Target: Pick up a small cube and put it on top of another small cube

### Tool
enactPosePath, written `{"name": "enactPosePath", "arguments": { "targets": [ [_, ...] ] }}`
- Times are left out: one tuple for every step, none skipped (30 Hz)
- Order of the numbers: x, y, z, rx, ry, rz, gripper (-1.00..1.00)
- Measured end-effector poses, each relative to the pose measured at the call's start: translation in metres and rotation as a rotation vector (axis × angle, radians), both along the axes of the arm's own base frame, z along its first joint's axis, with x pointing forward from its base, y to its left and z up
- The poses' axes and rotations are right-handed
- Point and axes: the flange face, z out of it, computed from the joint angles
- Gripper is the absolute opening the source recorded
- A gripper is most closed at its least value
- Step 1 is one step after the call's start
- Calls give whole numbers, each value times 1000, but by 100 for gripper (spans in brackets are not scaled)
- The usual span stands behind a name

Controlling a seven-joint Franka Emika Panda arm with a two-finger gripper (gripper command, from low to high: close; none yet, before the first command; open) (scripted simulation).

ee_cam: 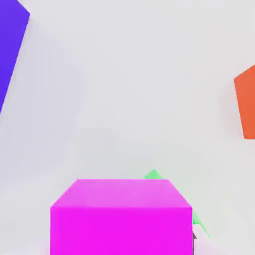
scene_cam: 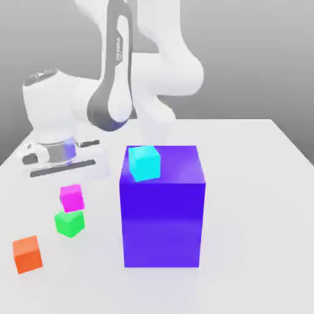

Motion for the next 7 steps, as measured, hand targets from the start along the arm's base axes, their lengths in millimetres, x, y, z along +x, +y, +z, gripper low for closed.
{"name": "enactPosePath", "arguments": {
  "targets": [
    [0, 0, -3, -3, 0, 0, -100],
    [-1, 0, -6, -8, 0, -1, -100],
    [-2, -1, -9, -15, 1, -3, -100],
    [-3, -2, -12, -22, 2, -4, -100],
    [-3, -2, -15, -31, 4, -4, -100],
    [-5, -3, -17, -42, 6, -5, -100],
    [-7, -5, -20, -53, 8, -9, -100]
  ]
}}
